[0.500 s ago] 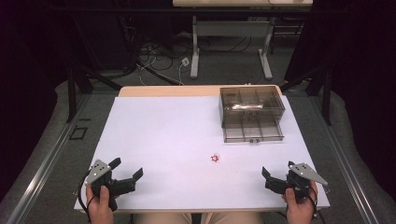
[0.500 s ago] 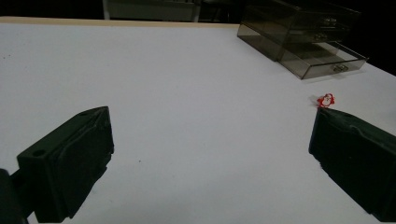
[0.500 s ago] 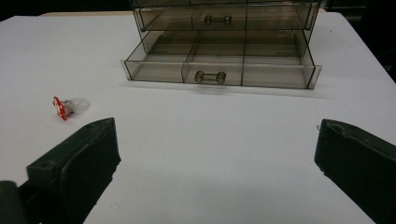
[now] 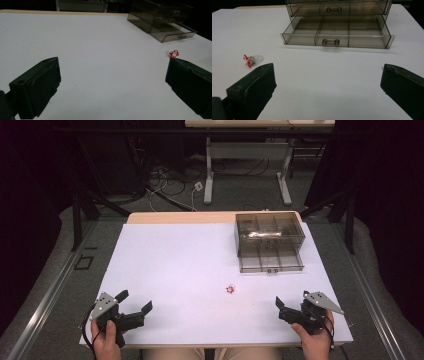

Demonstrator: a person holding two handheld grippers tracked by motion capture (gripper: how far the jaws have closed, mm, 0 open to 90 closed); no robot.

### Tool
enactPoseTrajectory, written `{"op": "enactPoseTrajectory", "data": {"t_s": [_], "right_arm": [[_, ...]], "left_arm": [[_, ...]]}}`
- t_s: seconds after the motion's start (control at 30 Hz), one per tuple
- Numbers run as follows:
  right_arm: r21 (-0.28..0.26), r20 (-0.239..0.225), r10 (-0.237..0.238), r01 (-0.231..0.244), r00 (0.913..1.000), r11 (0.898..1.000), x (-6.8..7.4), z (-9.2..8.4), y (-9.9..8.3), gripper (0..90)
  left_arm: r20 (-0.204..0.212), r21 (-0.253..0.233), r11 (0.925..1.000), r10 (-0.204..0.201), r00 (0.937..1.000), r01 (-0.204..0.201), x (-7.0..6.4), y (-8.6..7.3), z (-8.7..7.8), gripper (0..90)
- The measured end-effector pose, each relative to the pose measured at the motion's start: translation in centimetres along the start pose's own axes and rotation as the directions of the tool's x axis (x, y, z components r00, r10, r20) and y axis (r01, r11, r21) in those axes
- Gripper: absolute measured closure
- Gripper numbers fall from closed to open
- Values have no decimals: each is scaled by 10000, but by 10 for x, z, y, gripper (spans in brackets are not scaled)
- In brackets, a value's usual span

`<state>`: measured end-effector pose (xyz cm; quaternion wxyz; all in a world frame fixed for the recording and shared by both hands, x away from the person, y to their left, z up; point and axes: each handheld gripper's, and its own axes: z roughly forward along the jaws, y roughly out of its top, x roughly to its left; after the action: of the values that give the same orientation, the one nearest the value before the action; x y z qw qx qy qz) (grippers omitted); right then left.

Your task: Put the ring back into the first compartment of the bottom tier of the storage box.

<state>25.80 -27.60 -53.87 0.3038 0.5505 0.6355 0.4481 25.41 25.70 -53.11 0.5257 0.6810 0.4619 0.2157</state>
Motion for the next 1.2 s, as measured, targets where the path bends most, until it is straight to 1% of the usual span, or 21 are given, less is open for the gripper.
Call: {"op": "enactPoseTrajectory", "data": {"t_s": [0.07,0.1,0.17,0.3,0.33,0.37,0.43,0.47,0.53,0.57,0.6,0.63,0.67,0.7,0.77,0.8,0.93,1.0,1.07,1.13,1.2], "right_arm": [[88,79,5,-6,10000,10000,1,2,0,0],[300,67,89,-91,9999,9995,5,6,1,0],[625,129,-69,61,9999,9980,9,8,1,0],[682,-108,-473,480,9988,9965,17,10,2,0],[659,-185,-496,507,9986,9965,19,10,2,0],[513,-234,-569,580,9981,9970,20,12,3,0],[569,-267,-616,630,9977,9964,22,13,5,0],[618,-306,-536,554,9981,9965,24,14,6,0],[629,-342,-631,651,9974,9959,25,16,7,5],[533,-390,-626,646,9973,9965,26,18,8,10],[622,-434,-626,652,9971,9959,28,18,8,14],[587,-478,-587,615,9971,9964,29,19,9,23],[649,-491,-706,737,9963,9952,30,20,10,39],[577,-478,-653,680,9967,9960,32,21,10,53],[615,-597,-687,724,9958,9955,33,23,11,75],[723,-607,-687,730,9958,9947,34,24,12,87],[647,-726,-949,996,9928,9929,40,29,15,152],[598,-785,-1035,1083,9915,9923,41,30,16,152],[635,-930,-1185,1246,9886,9902,47,34,19,178],[577,-1011,-1205,1267,9875,9903,49,36,20,181],[604,-1288,-1360,1446,9823,9876,54,40,22,234]], "left_arm": [[8,19,10000,-12,10000,12,0,0,0,1],[16,46,10000,-32,10000,31,1,0,1,1],[27,60,10000,-51,10000,51,0,0,2,1],[29,70,10000,-37,10000,37,0,0,1,0],[28,94,10000,-20,10000,20,0,0,1,1],[23,102,9999,-26,10000,26,0,-1,1,1],[13,84,9999,-68,10000,68,0,-1,0,1],[13,84,9999,-68,10000,68,0,-1,0,0],[24,89,10000,-46,10000,46,-1,-1,0,1],[34,94,9999,-51,10000,50,-1,-1,1,1],[39,110,9999,-51,10000,50,-1,-1,1,1],[39,110,9999,-51,10000,50,-1,-1,1,0],[6,115,9999,-69,10000,69,0,-2,1,1],[11,117,9999,-87,10000,87,0,-2,1,0],[6,122,9999,-90,10000,90,0,-2,1,0],[-7,130,9999,-98,10000,98,1,-2,1,1],[20,122,9999,-109,9999,109,0,-2,1,1],[20,146,9998,-100,9999,100,0,-2,1,1],[25,156,9998,-96,10000,96,0,-2,1,1],[39,169,9998,-92,9999,92,0,-2,1,1],[47,189,9998,-95,9999,94,0,-3,2,0]]}}
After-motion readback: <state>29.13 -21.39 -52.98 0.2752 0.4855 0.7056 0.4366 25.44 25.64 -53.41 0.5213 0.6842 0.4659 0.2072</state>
